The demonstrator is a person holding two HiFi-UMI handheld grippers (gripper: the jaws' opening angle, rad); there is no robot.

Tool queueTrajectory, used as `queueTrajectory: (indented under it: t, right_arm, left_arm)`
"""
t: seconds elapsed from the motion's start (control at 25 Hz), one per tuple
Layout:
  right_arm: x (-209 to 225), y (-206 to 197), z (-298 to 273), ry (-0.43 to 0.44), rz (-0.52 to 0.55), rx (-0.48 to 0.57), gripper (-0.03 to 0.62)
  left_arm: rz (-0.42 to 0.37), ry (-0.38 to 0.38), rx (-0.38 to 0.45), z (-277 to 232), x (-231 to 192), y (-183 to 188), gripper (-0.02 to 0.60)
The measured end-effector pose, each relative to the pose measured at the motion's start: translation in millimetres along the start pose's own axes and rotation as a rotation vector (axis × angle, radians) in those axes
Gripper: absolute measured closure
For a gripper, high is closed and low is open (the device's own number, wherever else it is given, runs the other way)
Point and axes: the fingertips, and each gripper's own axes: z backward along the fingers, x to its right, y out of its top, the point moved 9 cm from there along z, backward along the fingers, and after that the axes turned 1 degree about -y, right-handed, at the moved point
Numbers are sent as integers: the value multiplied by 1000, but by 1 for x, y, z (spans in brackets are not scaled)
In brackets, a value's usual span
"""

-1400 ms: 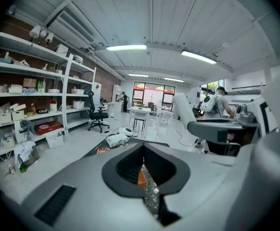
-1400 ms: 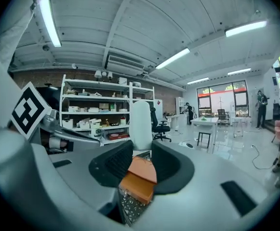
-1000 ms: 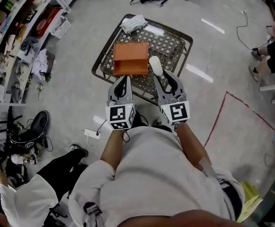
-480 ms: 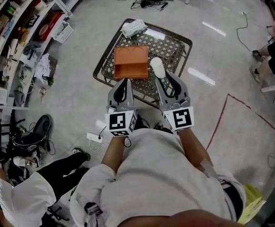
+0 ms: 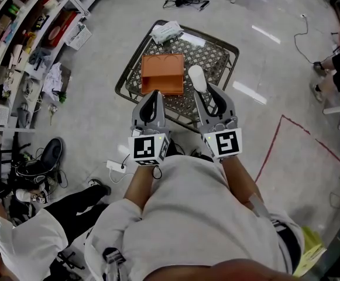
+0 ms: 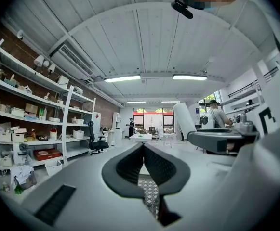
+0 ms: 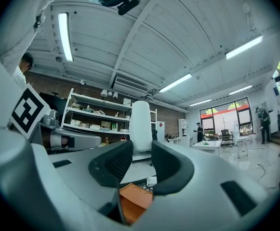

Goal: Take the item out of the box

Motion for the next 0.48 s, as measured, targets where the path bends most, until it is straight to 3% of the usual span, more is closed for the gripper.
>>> queueTrajectory:
  t: [0.48]
  right_arm:
    - [1,0,-7,18,-23,-19,477]
  left_arm:
    - [-22,-3,3,-8,1,1,572]
